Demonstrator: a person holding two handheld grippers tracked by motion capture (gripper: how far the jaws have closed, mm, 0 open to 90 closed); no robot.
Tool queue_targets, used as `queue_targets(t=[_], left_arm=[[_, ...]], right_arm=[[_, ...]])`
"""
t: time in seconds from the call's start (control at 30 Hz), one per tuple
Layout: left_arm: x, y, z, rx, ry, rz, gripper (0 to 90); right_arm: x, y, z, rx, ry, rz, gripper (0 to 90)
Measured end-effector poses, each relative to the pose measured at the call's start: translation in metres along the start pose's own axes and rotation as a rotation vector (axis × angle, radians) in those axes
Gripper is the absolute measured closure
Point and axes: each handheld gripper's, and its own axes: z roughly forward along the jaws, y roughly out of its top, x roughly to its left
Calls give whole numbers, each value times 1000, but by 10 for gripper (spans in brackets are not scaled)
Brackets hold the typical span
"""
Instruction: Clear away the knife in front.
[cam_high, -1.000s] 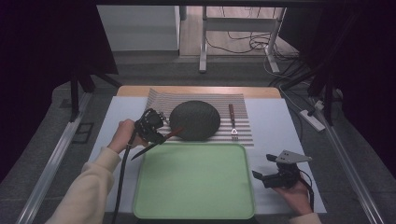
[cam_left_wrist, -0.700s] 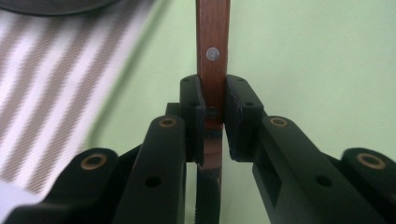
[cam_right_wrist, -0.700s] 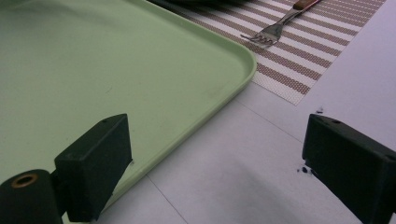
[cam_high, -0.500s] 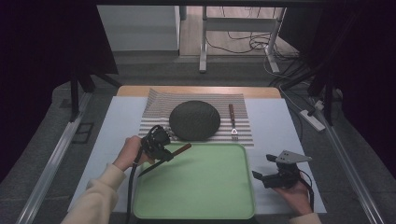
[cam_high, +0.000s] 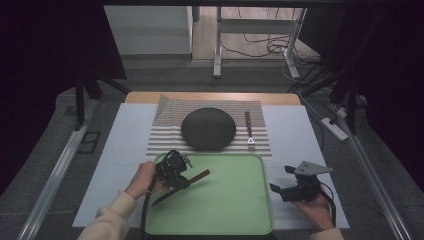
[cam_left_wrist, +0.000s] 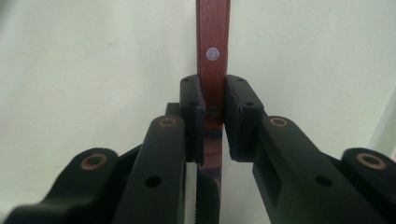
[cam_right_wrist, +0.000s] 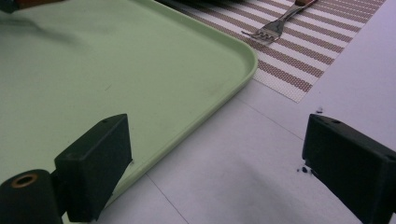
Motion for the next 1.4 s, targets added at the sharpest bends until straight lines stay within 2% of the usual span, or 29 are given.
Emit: queue_targets(t=[0.13,0.23,0.27,0.3,0.37,0.47,0.53,0.57,0.67,0.77,0.9,0.97,1.07,1.17,1.2,1.4], left_arm=[[-4,-1,9,23,8,12,774],[-5,-2,12,6,42,1,746],[-4,-2,11,-1,34,0,746],[-3,-3,10,-7,31,0,633],[-3,-3,6,-29,51,-8,599],[-5,-4,-5,-90,79,7,624],[-7,-3,-12,-146,91,13,762],[-8,-1,-14,-167,83,19,885],[-11,10,-11,-174,41,64,886],[-16,23,3,-171,13,94,886],[-17,37,23,-139,6,127,886],[-15,39,27,-138,-2,127,886],[-9,38,32,-158,-10,93,886],[-2,33,37,-204,-54,52,886],[-1,32,39,-199,-55,52,886],[-1,32,39,-201,1,53,886]], right_arm=[[0,0,0,2,0,1,83],[0,0,0,1,-2,-1,83],[0,0,0,1,-2,-1,83],[0,0,-1,-1,-4,1,83],[0,0,-1,-1,-4,2,83],[0,0,-1,3,-5,3,83],[0,0,0,3,-5,2,83],[0,0,0,4,-6,2,83],[0,0,0,4,-7,3,83],[0,0,0,5,-10,0,83],[1,-1,0,10,-15,-4,83],[1,-1,-1,13,-18,-7,83],[0,-2,-3,10,-23,-3,83],[-1,-2,-4,7,-25,6,83],[-1,-2,-4,2,-22,13,83],[-1,-2,-5,-7,-17,24,83]])
